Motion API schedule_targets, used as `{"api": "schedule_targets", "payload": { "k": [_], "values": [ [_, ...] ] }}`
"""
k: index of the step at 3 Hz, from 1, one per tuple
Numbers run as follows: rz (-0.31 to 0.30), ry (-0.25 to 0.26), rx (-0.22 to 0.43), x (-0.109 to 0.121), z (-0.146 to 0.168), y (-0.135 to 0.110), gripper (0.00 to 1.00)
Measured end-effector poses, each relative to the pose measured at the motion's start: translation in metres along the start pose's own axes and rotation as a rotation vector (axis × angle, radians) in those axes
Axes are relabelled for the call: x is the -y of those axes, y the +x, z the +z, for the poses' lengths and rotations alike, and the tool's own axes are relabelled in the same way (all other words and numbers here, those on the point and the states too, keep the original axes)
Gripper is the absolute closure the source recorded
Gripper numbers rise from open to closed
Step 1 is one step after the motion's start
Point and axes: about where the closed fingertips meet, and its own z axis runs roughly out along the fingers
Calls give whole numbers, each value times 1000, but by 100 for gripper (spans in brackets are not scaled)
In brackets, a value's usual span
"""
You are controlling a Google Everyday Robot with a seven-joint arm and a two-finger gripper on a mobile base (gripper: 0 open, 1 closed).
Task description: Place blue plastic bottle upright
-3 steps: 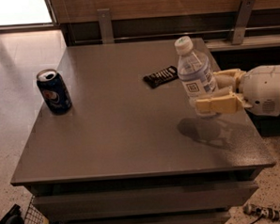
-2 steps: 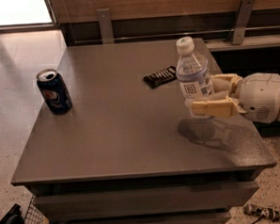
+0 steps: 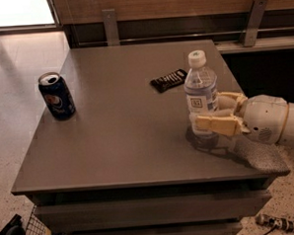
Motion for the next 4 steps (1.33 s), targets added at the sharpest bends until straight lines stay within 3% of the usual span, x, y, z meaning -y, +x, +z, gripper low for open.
{"api": "schedule_targets", "payload": {
  "k": [3, 4],
  "values": [
    [78, 84, -5, -13, -19, 39, 100],
    [77, 82, -5, -13, -18, 37, 76]
  ]
}}
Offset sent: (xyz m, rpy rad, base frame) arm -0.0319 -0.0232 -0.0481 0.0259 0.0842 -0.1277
